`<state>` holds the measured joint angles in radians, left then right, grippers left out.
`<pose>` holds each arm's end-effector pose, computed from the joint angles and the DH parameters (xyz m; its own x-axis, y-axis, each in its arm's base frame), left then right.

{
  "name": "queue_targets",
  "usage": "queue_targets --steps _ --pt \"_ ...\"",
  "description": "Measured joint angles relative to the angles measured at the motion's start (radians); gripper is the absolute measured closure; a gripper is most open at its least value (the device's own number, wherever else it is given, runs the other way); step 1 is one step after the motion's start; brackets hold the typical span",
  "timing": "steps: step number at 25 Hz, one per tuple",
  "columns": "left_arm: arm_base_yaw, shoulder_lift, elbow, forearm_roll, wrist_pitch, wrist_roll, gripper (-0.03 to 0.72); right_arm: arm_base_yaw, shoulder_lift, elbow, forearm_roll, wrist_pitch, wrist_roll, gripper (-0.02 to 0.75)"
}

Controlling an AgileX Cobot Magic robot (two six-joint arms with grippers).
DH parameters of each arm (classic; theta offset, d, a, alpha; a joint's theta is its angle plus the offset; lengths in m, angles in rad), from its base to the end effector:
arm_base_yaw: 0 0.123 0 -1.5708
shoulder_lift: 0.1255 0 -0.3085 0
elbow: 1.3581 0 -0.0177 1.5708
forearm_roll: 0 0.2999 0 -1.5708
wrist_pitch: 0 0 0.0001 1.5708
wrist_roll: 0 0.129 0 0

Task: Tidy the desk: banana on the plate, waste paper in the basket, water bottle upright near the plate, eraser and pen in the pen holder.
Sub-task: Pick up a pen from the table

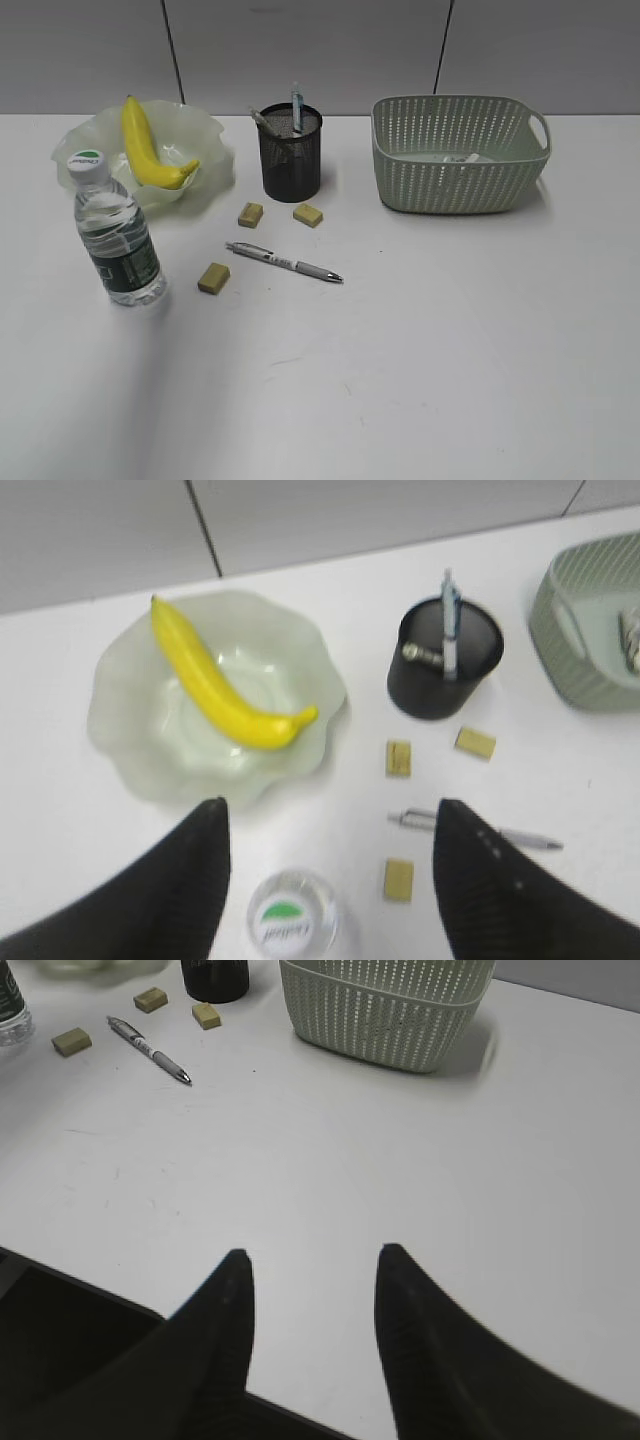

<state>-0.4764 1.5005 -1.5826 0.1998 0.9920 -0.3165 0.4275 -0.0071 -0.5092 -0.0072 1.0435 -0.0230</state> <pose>0.3626 -0.1630 0.4065 -0.7039 0.1361 -0.6971 0.2112 0.9772 -0.0225 0.0433 0.0188 0.2892 -0.3766 -0.2008 -0.9044 -0.4196 0.9073 -0.0267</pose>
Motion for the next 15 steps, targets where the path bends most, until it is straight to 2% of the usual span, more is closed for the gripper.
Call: queue_targets --steps 4,9,12,15 --pt "0.0 -0.074 0.0 0.0 0.182 0.044 0.222 0.0 0.0 0.0 0.0 -0.001 0.0 0.407" --pt "0.0 -0.208 0.028 -0.008 0.219 0.086 0.227 0.0 0.0 0.0 0.0 -0.001 0.0 0.407" --pt "0.0 -0.335 0.128 -0.011 0.219 0.088 0.237 0.0 0.0 0.0 0.0 -0.001 0.0 0.407" --pt "0.0 -0.487 0.297 -0.011 0.22 0.088 0.253 0.0 0.0 0.0 0.0 -0.001 0.0 0.407"
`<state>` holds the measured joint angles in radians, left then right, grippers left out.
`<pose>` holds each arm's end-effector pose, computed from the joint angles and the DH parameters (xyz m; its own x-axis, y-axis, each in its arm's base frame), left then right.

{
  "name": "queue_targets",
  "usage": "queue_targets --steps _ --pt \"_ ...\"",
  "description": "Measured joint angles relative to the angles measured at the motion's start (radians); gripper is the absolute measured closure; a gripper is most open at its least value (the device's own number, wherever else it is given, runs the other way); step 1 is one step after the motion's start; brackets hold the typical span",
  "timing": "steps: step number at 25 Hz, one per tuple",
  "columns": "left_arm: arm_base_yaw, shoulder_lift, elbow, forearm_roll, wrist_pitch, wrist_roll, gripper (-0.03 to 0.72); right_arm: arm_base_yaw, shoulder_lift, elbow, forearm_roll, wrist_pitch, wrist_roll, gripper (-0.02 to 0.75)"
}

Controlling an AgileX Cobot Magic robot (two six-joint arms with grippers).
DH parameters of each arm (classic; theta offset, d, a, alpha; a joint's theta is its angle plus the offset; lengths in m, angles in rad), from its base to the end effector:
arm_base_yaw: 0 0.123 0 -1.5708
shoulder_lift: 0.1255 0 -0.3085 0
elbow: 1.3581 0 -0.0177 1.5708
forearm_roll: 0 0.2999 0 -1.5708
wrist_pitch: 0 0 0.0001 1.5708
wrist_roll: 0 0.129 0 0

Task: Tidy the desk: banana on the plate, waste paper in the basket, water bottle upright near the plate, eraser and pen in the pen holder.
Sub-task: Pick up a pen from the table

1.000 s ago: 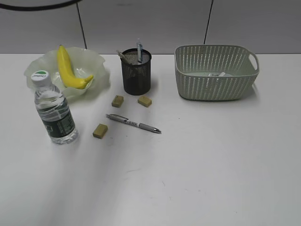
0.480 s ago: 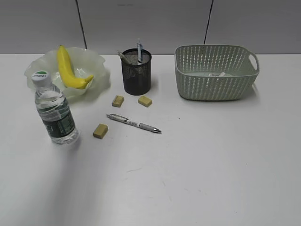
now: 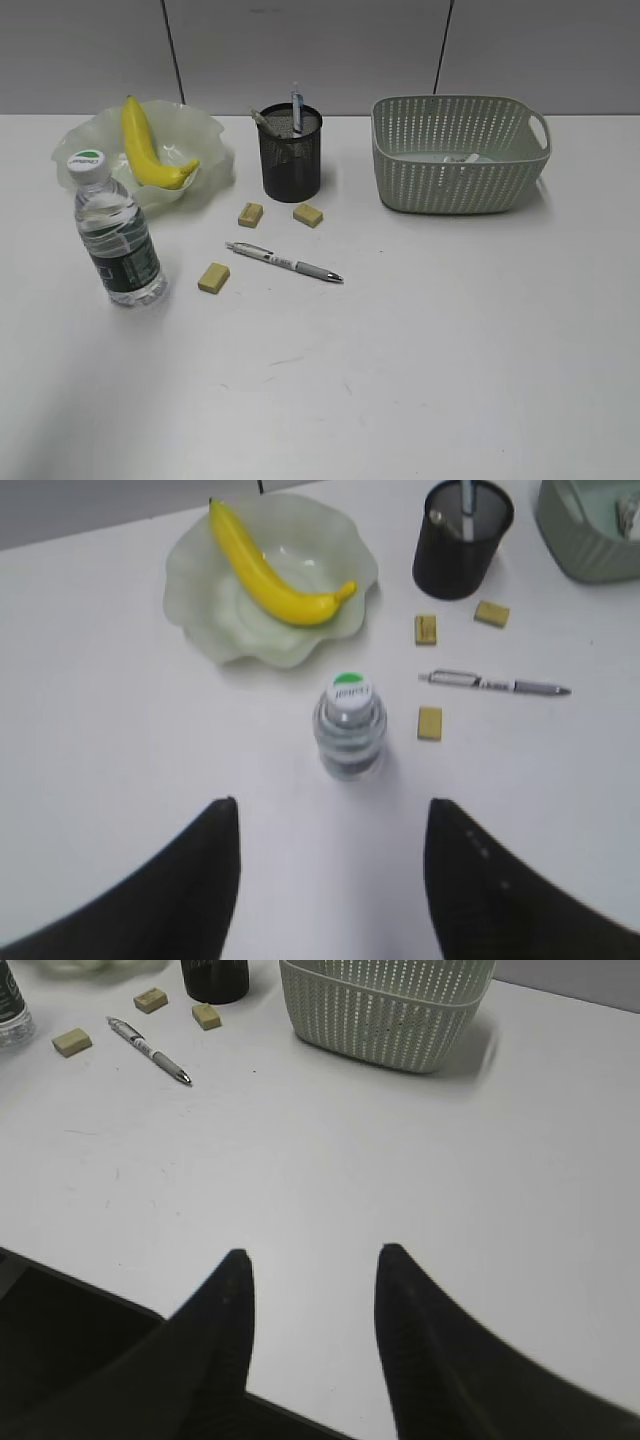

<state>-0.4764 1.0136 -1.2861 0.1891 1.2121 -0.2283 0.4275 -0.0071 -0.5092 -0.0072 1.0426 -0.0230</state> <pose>0.2143 -0.0850 0.4302 -0.7127 0.1900 -0.6752 0.2364 0.9714 0.0237 0.0433 0.0189 0.2893 -0.3758 -0.2005 -0.9047 -0.4196 0.9073 -0.0267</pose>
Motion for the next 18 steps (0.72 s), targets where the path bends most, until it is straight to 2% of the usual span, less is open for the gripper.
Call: queue_targets --steps 5,11,14,18 --pt "0.0 -0.322 0.337 -0.019 -0.005 0.001 0.259 0.0 0.0 0.0 0.0 -0.001 0.0 0.407" --pt "0.0 -0.692 0.647 -0.05 -0.136 0.001 0.263 0.0 0.0 0.0 0.0 0.0 0.0 0.407" --pt "0.0 -0.845 0.727 -0.05 -0.146 0.001 0.276 0.0 0.0 0.0 0.0 -0.001 0.0 0.407" --pt "0.0 -0.983 0.741 -0.049 -0.145 0.001 0.295 0.0 0.012 -0.005 0.0 -0.017 -0.013 0.407"
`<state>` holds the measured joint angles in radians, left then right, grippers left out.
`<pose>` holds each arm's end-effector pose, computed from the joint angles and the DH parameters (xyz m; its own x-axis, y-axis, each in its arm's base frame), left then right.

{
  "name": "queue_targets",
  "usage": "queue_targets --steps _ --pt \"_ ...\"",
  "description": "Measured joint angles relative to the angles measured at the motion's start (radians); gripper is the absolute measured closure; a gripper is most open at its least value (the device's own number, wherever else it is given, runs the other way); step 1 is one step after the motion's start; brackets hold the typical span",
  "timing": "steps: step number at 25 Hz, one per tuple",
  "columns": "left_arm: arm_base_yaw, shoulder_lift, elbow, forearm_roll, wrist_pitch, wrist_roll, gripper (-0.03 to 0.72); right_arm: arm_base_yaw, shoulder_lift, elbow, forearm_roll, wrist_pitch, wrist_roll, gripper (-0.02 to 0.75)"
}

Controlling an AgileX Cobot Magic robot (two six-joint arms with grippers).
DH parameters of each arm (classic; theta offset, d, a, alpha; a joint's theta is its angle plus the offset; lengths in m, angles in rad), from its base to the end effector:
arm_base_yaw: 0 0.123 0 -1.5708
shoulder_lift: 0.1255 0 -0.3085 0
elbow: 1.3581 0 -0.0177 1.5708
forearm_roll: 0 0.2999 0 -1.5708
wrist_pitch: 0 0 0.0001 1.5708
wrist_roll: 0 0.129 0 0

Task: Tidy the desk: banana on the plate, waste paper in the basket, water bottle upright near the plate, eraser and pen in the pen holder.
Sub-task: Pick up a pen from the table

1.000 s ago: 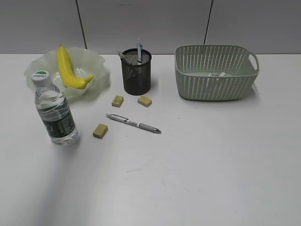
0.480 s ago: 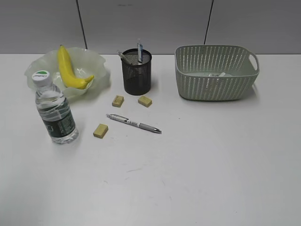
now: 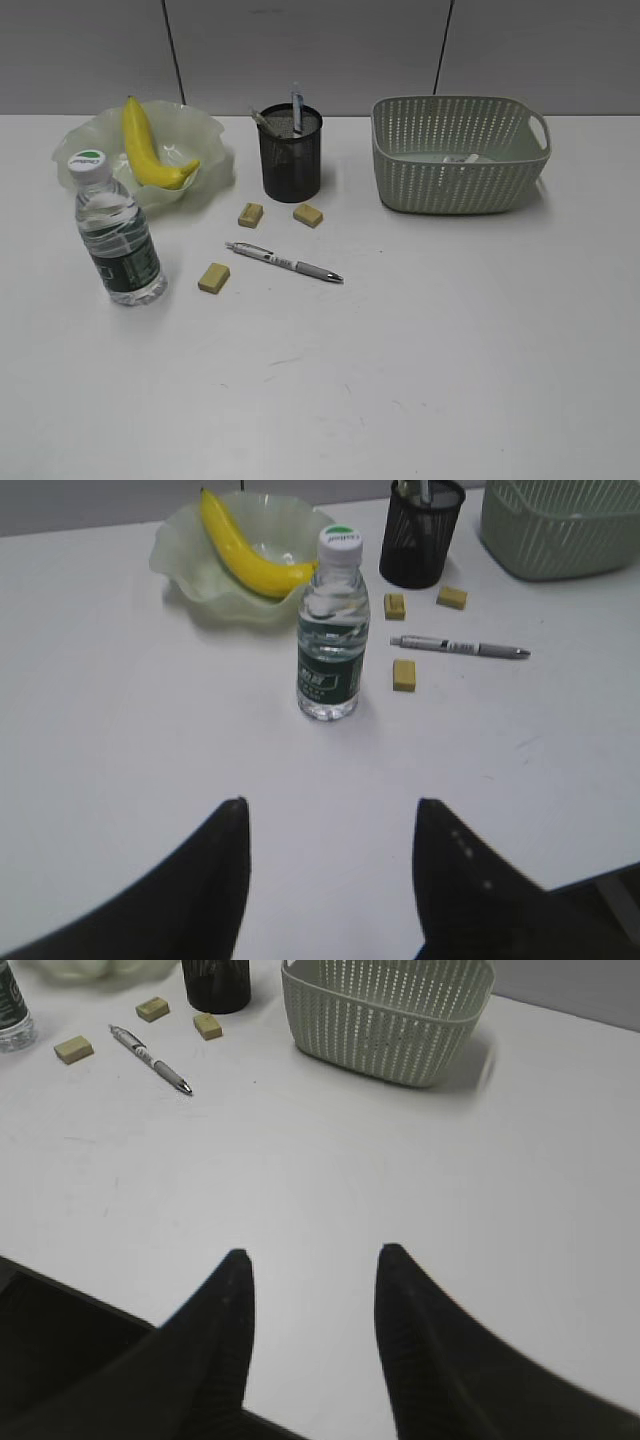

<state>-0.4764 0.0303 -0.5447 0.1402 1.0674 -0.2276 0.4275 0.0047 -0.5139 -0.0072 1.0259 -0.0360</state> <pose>0.0491 -0.0075 0.2981 -0.4476 0.0535 -0.8926 0.2903 0.9528 -0.0885 0.0454 0.0198 0.2923 -0.3624 -0.2087 -0.9084 -0.4242 0.9047 -0.0387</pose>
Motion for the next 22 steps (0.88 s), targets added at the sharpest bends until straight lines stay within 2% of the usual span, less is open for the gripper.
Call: queue_targets --steps 6,14,19,22 --pt "0.0 -0.036 0.005 0.0 0.0 0.0 0.3 0.0 0.23 -0.051 0.033 -0.161 -0.159 0.407" --pt "0.0 -0.036 0.005 0.0 0.0 0.0 0.302 0.0 0.831 -0.231 0.199 -0.379 -0.391 0.407" --pt "0.0 -0.036 0.005 0.0 0.0 0.001 0.303 0.005 1.186 -0.419 0.218 -0.387 -0.467 0.407" --pt "0.0 -0.036 0.005 0.0 0.0 0.001 0.304 0.036 1.384 -0.545 0.218 -0.361 -0.505 0.407"
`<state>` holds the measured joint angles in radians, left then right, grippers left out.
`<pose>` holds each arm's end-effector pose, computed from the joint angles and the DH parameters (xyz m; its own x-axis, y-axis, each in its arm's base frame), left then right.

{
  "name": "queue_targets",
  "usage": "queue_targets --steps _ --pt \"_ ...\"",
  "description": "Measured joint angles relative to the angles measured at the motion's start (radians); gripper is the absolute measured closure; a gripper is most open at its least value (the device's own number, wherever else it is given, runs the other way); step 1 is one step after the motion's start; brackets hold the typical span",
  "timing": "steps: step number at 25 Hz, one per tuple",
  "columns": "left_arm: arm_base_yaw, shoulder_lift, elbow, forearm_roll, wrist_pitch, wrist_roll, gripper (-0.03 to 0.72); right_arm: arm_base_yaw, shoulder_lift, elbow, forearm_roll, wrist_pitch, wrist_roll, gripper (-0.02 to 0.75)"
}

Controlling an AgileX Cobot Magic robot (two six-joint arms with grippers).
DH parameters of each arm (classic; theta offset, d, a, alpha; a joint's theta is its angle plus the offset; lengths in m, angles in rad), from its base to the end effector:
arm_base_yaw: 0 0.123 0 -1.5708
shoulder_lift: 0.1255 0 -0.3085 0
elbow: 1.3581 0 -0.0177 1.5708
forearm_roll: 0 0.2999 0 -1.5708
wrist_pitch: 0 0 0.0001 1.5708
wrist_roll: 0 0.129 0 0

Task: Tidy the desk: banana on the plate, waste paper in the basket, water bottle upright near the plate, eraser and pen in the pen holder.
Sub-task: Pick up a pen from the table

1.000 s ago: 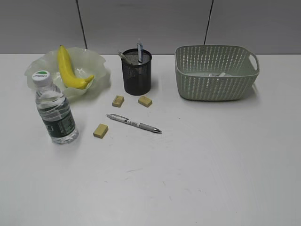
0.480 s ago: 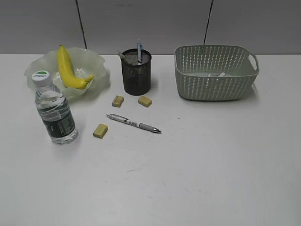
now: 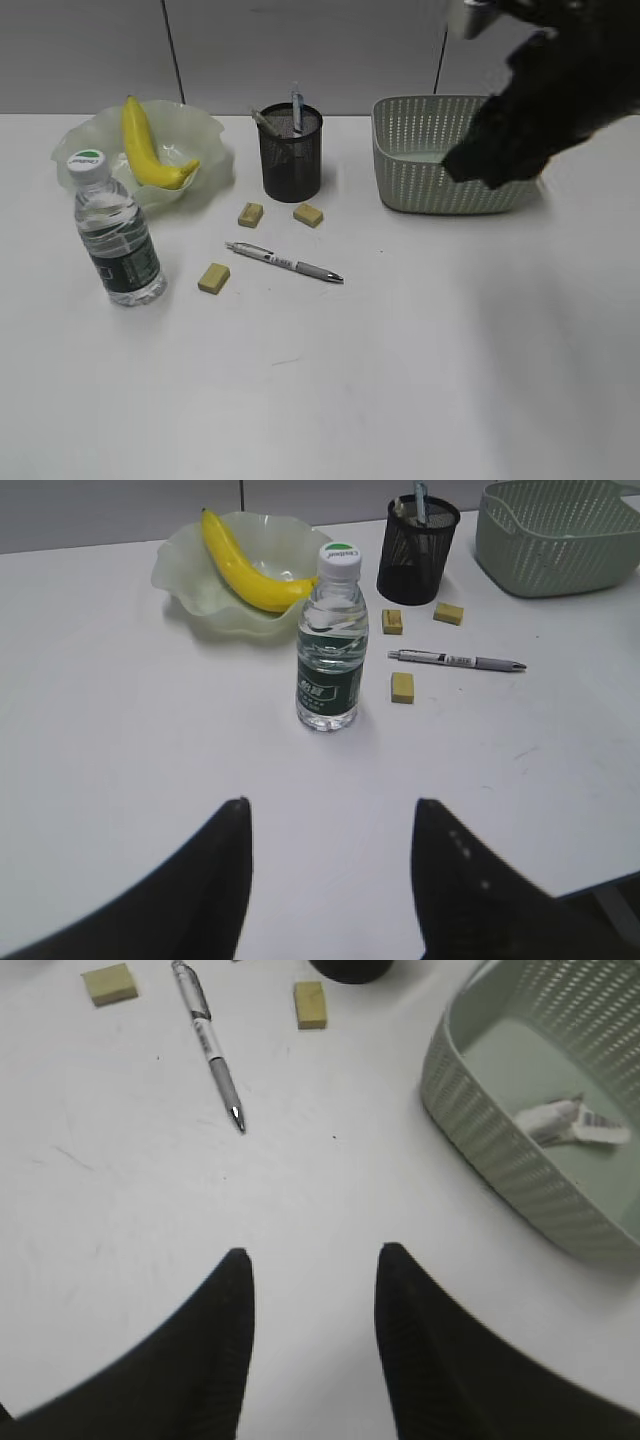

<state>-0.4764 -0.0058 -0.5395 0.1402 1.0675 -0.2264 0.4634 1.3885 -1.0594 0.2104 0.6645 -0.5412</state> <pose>0.0441 -0.0050 0.2978 -0.4227 0.0419 -0.9053 0.2933 0.9515 -0.0929 0.3126 0.1748 0.2764 -0.4613 -0.6362 -0.6185 -0.7351 0.6644 -0.1352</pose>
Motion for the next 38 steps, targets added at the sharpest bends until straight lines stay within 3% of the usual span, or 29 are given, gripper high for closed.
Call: queue_targets --steps 8,15,18,38 --pt "0.0 0.0 0.0 0.0 -0.001 0.001 0.304 0.166 0.454 -0.384 -0.069 0.091 -0.03 0.407" --pt "0.0 0.0 0.0 0.0 -0.001 0.001 0.304 0.194 0.816 -0.776 -0.068 0.283 -0.025 0.375" --pt "0.0 0.0 0.0 0.0 -0.001 0.001 0.304 0.194 0.896 -0.864 -0.054 0.301 -0.021 0.352" --pt "0.0 -0.001 0.0 0.0 -0.002 0.001 0.304 0.205 1.084 -0.904 0.004 0.259 -0.007 0.342"
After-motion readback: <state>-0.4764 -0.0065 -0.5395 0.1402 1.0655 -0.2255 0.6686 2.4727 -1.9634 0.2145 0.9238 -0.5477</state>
